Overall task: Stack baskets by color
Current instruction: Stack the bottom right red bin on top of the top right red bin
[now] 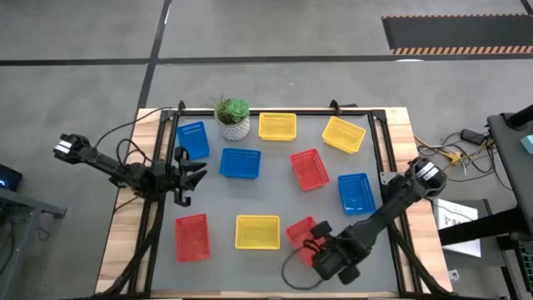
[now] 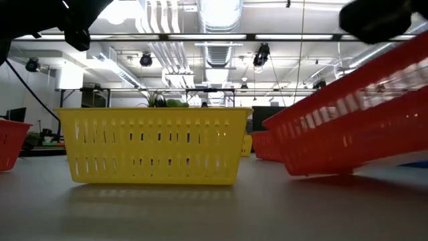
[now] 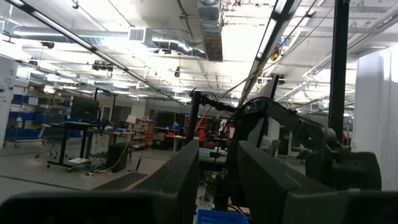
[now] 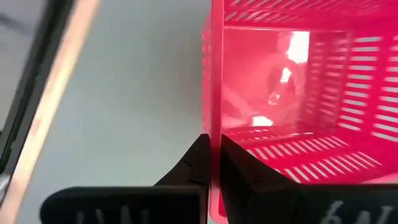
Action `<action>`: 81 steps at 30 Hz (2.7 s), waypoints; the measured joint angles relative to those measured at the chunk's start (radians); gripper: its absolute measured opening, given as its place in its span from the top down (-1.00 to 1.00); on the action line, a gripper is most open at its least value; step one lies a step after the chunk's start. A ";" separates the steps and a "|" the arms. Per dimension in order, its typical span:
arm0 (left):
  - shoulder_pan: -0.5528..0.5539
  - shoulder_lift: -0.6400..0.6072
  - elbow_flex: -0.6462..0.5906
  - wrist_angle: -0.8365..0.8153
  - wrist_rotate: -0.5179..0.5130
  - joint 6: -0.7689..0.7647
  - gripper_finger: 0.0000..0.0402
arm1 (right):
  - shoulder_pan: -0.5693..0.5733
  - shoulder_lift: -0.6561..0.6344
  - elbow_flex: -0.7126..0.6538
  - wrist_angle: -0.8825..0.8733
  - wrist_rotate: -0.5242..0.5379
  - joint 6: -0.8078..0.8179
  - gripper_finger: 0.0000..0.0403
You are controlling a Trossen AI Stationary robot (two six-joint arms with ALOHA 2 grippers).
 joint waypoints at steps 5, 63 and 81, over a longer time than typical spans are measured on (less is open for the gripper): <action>0.000 0.000 0.000 0.000 0.000 0.000 0.53 | 0.009 -0.069 0.000 -0.028 0.119 -0.016 0.95; -0.001 -0.025 -0.020 0.366 -0.018 0.251 0.53 | -0.612 -0.505 -0.424 0.082 0.249 -0.524 0.95; -0.002 -0.026 -0.020 0.365 -0.018 0.252 0.53 | -0.617 -0.400 -0.395 0.087 0.249 -0.463 0.95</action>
